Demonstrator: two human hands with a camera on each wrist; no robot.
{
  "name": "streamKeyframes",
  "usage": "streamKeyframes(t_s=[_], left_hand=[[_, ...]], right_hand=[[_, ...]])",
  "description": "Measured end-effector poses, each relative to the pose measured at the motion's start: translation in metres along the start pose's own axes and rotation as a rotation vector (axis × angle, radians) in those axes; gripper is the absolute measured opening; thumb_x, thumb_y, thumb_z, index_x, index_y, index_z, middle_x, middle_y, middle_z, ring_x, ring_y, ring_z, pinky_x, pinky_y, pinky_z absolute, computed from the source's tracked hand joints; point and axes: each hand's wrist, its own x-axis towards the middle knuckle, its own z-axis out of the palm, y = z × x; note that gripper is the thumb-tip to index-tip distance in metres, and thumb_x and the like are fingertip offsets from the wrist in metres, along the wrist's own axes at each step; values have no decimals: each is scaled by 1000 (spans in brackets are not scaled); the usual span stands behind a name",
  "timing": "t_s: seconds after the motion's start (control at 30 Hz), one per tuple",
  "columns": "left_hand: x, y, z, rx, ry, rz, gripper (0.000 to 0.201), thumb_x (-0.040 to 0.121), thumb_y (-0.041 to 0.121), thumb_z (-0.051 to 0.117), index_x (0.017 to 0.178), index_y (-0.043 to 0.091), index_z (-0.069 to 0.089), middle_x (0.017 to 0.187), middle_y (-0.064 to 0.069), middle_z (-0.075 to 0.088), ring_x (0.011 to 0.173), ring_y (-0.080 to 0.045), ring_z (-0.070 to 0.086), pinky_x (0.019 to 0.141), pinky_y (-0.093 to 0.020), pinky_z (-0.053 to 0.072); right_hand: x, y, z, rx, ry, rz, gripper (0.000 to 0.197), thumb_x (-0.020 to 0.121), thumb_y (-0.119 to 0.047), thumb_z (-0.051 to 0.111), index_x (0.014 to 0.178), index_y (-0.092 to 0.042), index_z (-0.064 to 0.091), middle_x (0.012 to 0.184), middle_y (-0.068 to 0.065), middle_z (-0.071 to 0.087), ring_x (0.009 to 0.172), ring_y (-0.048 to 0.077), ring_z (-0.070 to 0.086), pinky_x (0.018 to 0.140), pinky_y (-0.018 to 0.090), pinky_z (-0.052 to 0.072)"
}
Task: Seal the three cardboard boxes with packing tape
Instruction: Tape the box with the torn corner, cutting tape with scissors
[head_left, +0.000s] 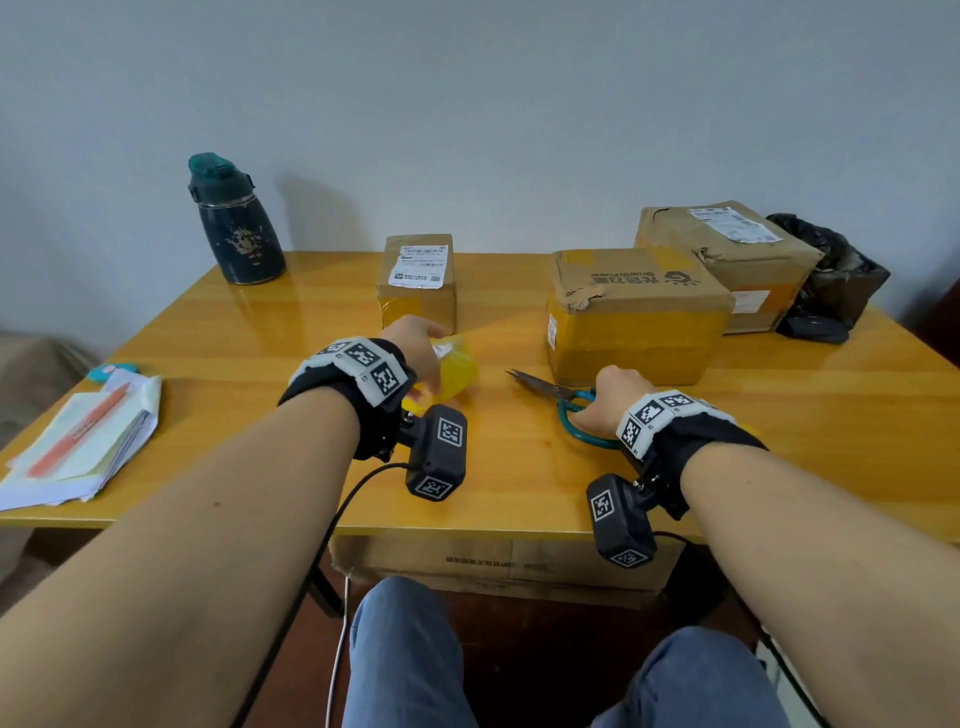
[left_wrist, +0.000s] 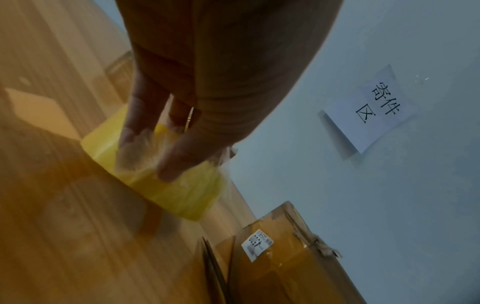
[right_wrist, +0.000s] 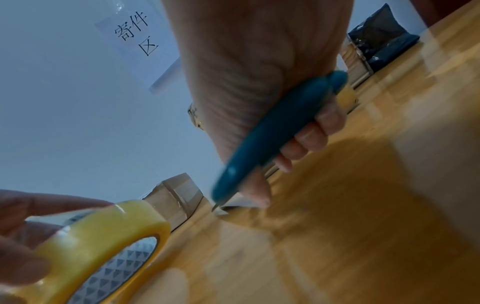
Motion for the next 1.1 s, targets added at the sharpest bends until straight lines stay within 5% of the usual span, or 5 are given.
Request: streamKeyframes(t_s=[0.3, 0.5, 0.63, 0.83, 1.1], left_hand=[[2, 0, 27, 309, -58, 53, 60, 80, -5, 70, 136, 9, 53, 131, -10, 58, 107, -30, 63, 86, -35, 55], [0, 8, 16, 179, -109, 22, 37, 75, 3, 78, 110, 7, 68, 110, -11, 68, 94, -30, 68, 82, -42, 58], [2, 12, 10, 79, -139, 50, 15, 78, 9, 77, 92, 12, 71, 93, -5, 71, 77, -15, 63, 76, -29, 58], [-2, 16, 16, -319, -327, 179, 36, 82, -5, 68, 101, 25, 71, 102, 3, 74, 106, -20, 66, 98, -39, 51], [-5, 35, 36, -389, -221, 310, 60, 82, -12, 63, 129, 24, 58, 101, -5, 72, 89, -19, 67, 92, -41, 54]], right_hand=[[3, 3, 4, -48, -82, -20, 32, 85, -26, 70, 106, -6, 57, 96, 7, 59, 83, 20, 55, 67, 25, 44], [9, 7, 2, -15, -100, -14, 37, 79, -32, 75, 68, -12, 46, 68, 2, 49, 65, 18, 49, 50, 24, 36], [7, 9, -5, 21, -73, -66, 30, 80, -32, 75, 93, -7, 63, 91, 7, 65, 86, 23, 62, 65, 29, 50], [9, 10, -17, 488, -98, -142, 18, 87, -21, 69, 97, -7, 69, 98, 9, 68, 86, 21, 62, 80, 33, 54], [-4, 7, -45, 1226, -347, -35, 37, 99, -39, 47, 90, -7, 64, 69, 6, 60, 57, 15, 55, 49, 22, 46]])
